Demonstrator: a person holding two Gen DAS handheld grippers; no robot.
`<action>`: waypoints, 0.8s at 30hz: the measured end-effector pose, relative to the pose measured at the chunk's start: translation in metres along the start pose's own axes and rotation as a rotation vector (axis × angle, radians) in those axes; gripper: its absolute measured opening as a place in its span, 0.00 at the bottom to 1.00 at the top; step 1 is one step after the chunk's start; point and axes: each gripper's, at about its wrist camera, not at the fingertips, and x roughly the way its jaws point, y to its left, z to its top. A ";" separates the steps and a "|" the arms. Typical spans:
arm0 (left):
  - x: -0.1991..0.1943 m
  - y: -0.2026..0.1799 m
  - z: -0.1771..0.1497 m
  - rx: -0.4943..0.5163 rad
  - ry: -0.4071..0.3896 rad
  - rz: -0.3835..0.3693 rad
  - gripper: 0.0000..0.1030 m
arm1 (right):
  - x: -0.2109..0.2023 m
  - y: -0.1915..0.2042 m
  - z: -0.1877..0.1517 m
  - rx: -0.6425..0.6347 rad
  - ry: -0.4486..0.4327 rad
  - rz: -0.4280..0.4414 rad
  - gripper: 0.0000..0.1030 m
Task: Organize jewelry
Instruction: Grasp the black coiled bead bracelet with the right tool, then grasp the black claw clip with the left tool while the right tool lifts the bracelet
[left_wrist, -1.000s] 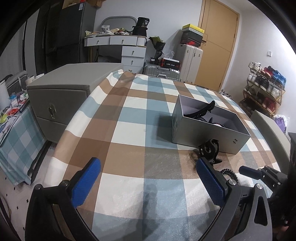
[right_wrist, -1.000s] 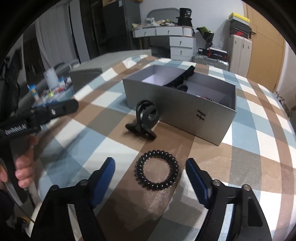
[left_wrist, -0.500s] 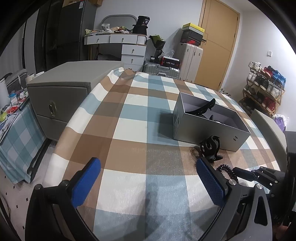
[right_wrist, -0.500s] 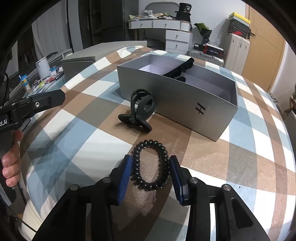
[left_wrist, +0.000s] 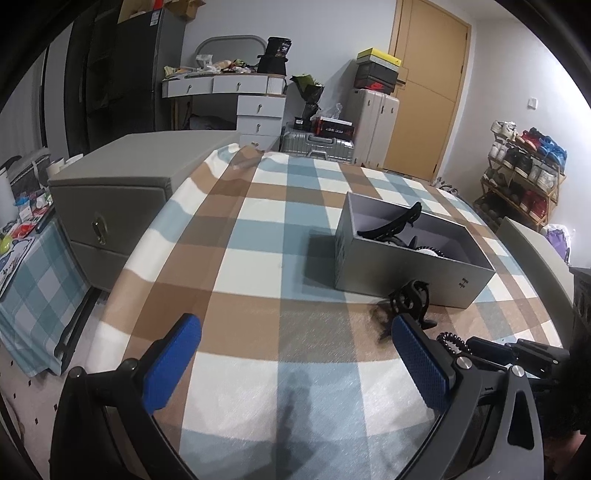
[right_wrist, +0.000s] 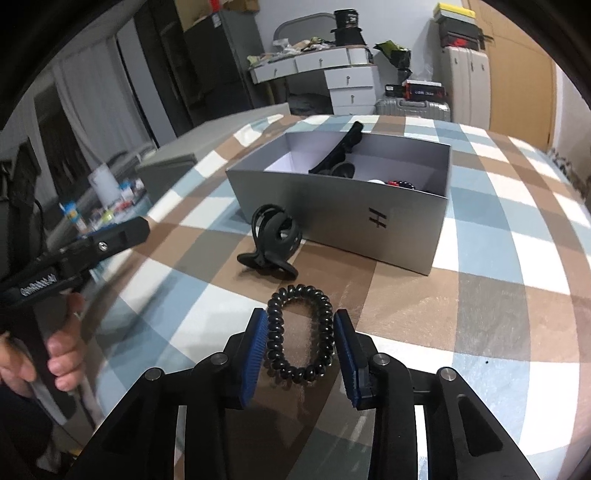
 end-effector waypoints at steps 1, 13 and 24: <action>0.002 -0.002 0.001 0.005 0.003 -0.002 0.98 | -0.003 -0.004 0.000 0.018 -0.009 0.016 0.33; 0.027 -0.038 0.011 0.054 0.039 -0.076 0.98 | -0.043 -0.031 0.000 0.074 -0.155 0.107 0.33; 0.056 -0.073 0.012 0.120 0.151 -0.164 0.97 | -0.065 -0.052 0.000 0.100 -0.233 0.121 0.32</action>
